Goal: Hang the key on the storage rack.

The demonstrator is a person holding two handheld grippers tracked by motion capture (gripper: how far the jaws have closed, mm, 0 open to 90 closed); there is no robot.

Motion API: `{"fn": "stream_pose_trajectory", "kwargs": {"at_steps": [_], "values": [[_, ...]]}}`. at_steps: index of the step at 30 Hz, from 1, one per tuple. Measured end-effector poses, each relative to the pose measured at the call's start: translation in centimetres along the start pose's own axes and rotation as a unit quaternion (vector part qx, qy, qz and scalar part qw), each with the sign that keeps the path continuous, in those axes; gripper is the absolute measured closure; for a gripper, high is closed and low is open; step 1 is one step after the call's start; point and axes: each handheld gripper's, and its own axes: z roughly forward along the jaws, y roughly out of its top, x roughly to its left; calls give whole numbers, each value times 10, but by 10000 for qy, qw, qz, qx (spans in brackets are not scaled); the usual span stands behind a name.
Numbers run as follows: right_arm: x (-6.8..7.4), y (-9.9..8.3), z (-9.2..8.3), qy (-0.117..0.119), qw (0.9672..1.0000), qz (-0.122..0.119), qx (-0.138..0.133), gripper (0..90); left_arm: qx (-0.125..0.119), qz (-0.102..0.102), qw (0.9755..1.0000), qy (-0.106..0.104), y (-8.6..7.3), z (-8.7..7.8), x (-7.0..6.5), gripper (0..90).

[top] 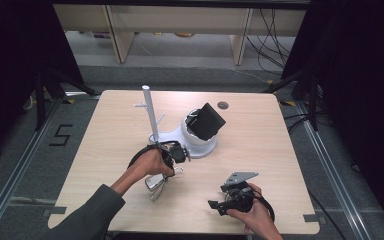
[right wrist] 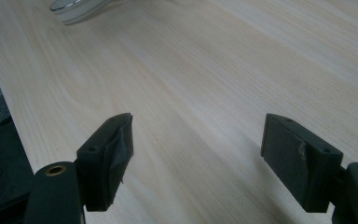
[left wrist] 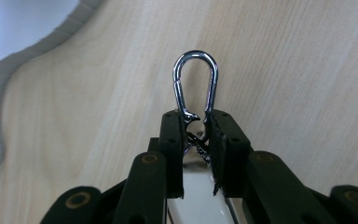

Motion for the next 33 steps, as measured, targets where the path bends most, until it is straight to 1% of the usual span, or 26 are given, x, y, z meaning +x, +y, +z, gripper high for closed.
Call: {"fn": "stream_pose_trajectory", "kwargs": {"at_steps": [1, 2, 3, 4, 5, 7, 8, 9, 13, 14, 15, 16, 17, 19, 20, 21, 22, 23, 24, 25, 26, 27, 29, 30, 32, 33], "values": [[0, -1, 2, 3, 10000, -1, -51, 262, -42, -47, 10000, 72, -2, -5, 2, 751], [0, -2, 2, 20, 10000, 17, -32, 261, -76, -113, 9998, 108, -7, -15, 5, 751], [0, -2, 2, 20, 10000, 17, -32, 261, -76, -113, 9998, 108, -7, -15, 5, 751], [-1, -1, 1, 28, 10000, 13, 28, 261, -130, -176, 9996, 167, -10, -22, 8, 751], [0, -1, 1, 35, 10000, 47, 29, 261, -175, -218, 9995, 161, -13, -28, 10, 751], [0, -2, 2, 45, 10000, 42, -36, 261, -205, -279, 9992, 214, -20, -39, 14, 751], [-1, -1, 1, 31, 10000, 22, 34, 261, -331, -377, 9984, 268, -26, -50, 18, 751], [-1, -1, 1, 31, 10000, 22, 34, 261, -331, -377, 9984, 268, -26, -50, 18, 751], [-2, -2, 2, 25, 10000, 67, 50, 261, -361, -497, 9975, 336, -39, -75, 27, 751], [-2, -2, 2, 25, 10000, 75, 50, 261, -414, -586, 9966, 405, -45, -85, 31, 751], [-2, -2, 2, 25, 10000, 75, 50, 261, -414, -586, 9966, 405, -45, -85, 31, 751], [-2, -2, 2, 39, 10000, 82, 39, 261, -432, -691, 9955, 480, -53, -95, 34, 751], [-2, -2, 2, 39, 10000, 82, 39, 261, -432, -691, 9955, 480, -53, -95, 34, 752], [-1, -3, 4, 49, 9999, 89, 6, 261, -382, -754, 9951, 519, -60, -104, 38, 751], [-2, -2, 3, 41, 9999, 61, 79, 261, -376, -792, 9944, 582, -64, -110, 41, 751], [-2, -2, 4, 43, 9999, 94, 17, 262, -384, -837, 9939, 602, -67, -114, 44, 751], [-2, -2, 4, 39, 9999, 98, 25, 261, -404, -891, 9933, 608, -71, -118, 46, 751], [-1, -3, 5, 52, 9998, 170, 48, 261, -434, -989, 9922, 626, -76, -125, 50, 751], [-1, -3, 5, 52, 9998, 170, 48, 261, -434, -989, 9922, 626, -76, -125, 50, 751], [-2, -3, 5, 55, 9999, 122, 30, 261, -511, -1098, 9906, 630, -80, -130, 53, 751], [-3, -2, 3, 61, 9999, 72, 124, 262, -577, -1224, 9882, 718, -86, -139, 59, 751], [-3, -2, 3, 61, 9999, 72, 124, 262, -577, -1224, 9882, 718, -86, -139, 59, 751], [-2, -2, 4, 51, 9999, 46, 88, 261, -603, -1322, 9864, 773, -91, -146, 64, 751], [-2, -2, 5, 59, 9999, 69, 111, 261, -556, -1322, 9865, 790, -93, -149, 67, 751], [-2, -3, 5, 61, 9999, 73, 137, 261, -590, -1426, 9842, 872, -97, -154, 72, 751], [-2, -3, 7, 59, 9999, 90, 73, 262, -634, -1464, 9833, 881, -97, -156, 73, 751]]}}
